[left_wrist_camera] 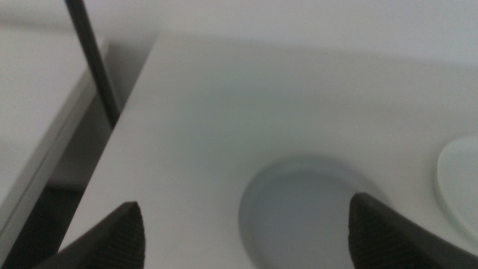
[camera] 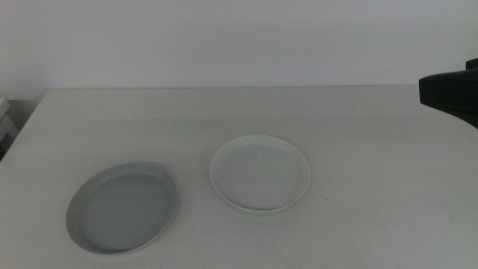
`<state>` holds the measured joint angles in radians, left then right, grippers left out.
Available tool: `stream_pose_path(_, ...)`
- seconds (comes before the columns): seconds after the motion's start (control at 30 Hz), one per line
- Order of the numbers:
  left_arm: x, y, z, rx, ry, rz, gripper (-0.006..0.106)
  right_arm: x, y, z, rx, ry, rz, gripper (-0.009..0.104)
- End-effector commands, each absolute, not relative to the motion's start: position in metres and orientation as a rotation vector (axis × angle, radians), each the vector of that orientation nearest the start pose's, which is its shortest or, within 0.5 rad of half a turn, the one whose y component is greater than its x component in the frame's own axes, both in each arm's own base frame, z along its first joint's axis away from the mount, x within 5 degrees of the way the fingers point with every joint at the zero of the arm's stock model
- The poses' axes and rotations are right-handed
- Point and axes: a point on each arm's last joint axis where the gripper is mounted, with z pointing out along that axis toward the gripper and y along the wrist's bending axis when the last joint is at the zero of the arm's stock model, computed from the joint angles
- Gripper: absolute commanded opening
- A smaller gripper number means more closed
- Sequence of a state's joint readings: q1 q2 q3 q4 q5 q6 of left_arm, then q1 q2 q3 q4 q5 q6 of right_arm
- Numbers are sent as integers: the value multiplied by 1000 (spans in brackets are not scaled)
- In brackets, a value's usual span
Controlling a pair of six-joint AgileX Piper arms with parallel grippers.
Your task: Stack the three bowls on top of each other.
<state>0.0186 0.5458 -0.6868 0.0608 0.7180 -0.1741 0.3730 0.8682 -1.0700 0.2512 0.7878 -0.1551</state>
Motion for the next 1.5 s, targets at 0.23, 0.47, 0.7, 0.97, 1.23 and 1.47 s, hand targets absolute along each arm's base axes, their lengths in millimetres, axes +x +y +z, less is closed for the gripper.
stream_pose_path(0.23,139,7,370,-227,2347,-7,105,143,72,428,-450,1918,424,55)
stream_pose_path(0.47,171,7,353,-255,2428,-24,105,143,72,428,-450,1918,424,55)
stream_pose_path(0.7,226,4,333,-102,2562,-47,105,143,72,429,-450,1917,424,55)
stream_pose_path(0.97,291,29,291,-85,2697,-187,105,143,72,428,-450,1918,423,55)
stream_pose_path(1.23,331,40,237,41,2793,-297,105,143,72,428,-450,1918,423,55)
stream_pose_path(1.47,344,42,195,37,2892,-336,105,143,72,428,-450,1918,423,55)
